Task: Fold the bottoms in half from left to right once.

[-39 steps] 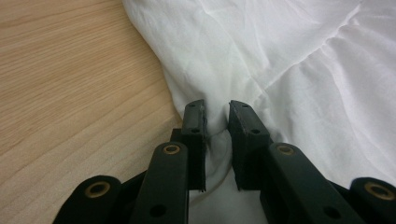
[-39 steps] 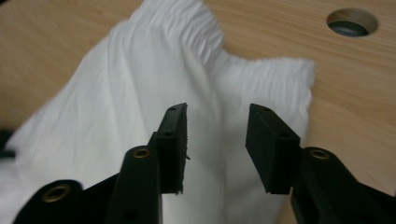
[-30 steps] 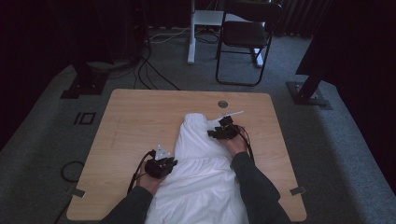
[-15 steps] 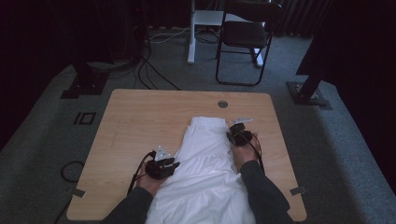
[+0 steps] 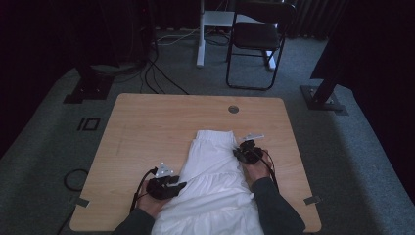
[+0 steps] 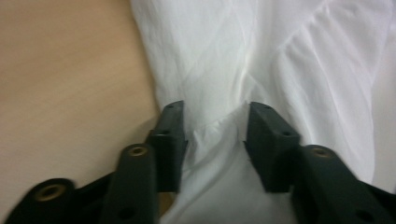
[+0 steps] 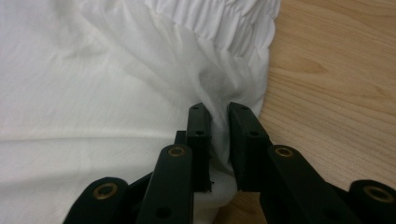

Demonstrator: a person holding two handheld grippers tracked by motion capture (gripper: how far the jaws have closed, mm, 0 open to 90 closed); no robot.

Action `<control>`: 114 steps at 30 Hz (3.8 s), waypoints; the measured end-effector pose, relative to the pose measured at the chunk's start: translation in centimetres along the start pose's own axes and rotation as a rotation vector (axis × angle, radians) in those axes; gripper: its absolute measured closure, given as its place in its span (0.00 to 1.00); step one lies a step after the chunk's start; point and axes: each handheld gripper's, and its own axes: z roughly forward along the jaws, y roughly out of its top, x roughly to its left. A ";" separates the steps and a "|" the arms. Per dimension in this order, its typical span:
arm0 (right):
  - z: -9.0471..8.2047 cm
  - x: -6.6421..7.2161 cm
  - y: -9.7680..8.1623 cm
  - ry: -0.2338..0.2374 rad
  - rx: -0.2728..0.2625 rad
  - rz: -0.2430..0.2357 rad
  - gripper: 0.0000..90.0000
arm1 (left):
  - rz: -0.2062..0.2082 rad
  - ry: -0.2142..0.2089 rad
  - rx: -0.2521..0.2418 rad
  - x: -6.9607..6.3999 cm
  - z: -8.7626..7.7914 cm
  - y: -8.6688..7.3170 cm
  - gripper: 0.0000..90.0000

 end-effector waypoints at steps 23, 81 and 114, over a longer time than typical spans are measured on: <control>-0.3 -1.0 0.3 0.007 -0.006 0.033 0.55 | 0.055 0.128 0.125 4.9 11.6 10.3 0.26; -13.4 3.8 6.7 0.156 -0.289 -0.229 0.94 | 0.195 -0.085 -0.223 -0.1 -5.4 13.6 0.93; -1.1 4.1 -1.1 0.193 0.039 -0.160 0.93 | 0.147 -0.001 0.167 -0.2 4.3 4.4 0.92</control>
